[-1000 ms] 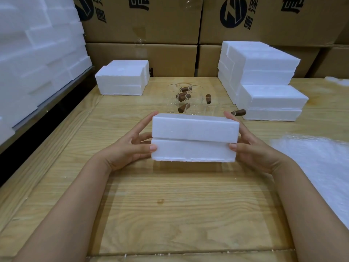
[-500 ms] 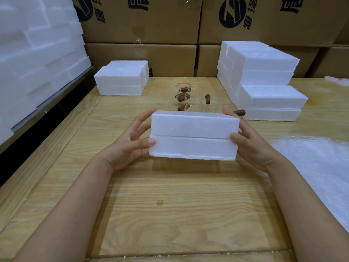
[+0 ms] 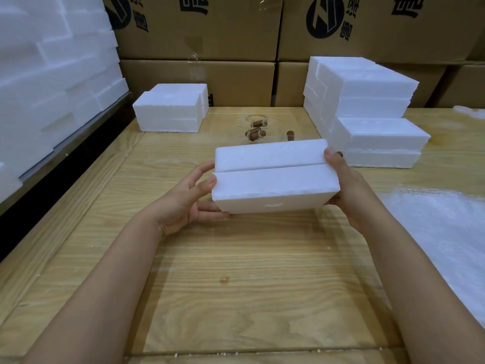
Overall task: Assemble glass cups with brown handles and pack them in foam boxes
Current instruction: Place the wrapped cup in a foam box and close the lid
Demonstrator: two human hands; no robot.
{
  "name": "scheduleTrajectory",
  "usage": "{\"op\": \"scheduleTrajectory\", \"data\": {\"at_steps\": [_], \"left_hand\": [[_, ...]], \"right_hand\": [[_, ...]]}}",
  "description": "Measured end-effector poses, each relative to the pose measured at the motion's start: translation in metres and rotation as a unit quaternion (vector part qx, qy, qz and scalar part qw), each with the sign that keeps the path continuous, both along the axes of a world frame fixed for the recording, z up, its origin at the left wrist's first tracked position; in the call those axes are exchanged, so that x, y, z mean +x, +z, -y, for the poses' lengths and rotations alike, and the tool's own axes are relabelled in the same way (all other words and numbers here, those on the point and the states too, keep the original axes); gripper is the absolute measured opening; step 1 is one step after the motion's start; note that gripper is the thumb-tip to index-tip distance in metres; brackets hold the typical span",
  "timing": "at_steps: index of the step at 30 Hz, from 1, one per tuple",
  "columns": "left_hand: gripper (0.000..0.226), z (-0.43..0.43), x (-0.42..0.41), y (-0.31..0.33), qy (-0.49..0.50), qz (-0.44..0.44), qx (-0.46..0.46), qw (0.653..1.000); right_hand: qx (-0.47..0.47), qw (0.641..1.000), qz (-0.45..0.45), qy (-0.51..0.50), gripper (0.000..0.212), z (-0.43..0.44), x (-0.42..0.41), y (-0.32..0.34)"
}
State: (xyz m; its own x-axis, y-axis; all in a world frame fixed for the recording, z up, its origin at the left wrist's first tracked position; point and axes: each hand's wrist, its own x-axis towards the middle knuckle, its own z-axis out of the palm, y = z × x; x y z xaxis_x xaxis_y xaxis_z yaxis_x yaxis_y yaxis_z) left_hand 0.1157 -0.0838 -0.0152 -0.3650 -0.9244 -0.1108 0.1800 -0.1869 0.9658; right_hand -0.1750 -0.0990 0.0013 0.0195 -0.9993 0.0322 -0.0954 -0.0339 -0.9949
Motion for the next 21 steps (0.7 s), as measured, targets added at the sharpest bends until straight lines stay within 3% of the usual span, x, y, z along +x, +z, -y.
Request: {"op": "scheduleTrajectory", "data": {"at_steps": [8, 12, 16, 21], "left_hand": [[0.1, 0.001, 0.006, -0.001, -0.006, 0.003, -0.006, 1.0], [0.098, 0.001, 0.011, 0.0, -0.01, -0.013, -0.026, 1.0], [0.1, -0.001, 0.026, 0.009, -0.028, -0.015, -0.075, 0.997], [0.102, -0.004, 0.032, 0.013, 0.035, 0.012, -0.096, 0.995]], "right_hand": [[-0.013, 0.999, -0.027, 0.024, 0.03, -0.002, 0.0, 0.002], [-0.08, 0.995, -0.022, 0.054, 0.021, -0.009, 0.006, 0.007], [-0.179, 0.983, -0.008, 0.034, 0.055, -0.012, 0.015, -0.003], [-0.225, 0.968, -0.096, 0.056, 0.067, -0.012, 0.033, -0.024]]}}
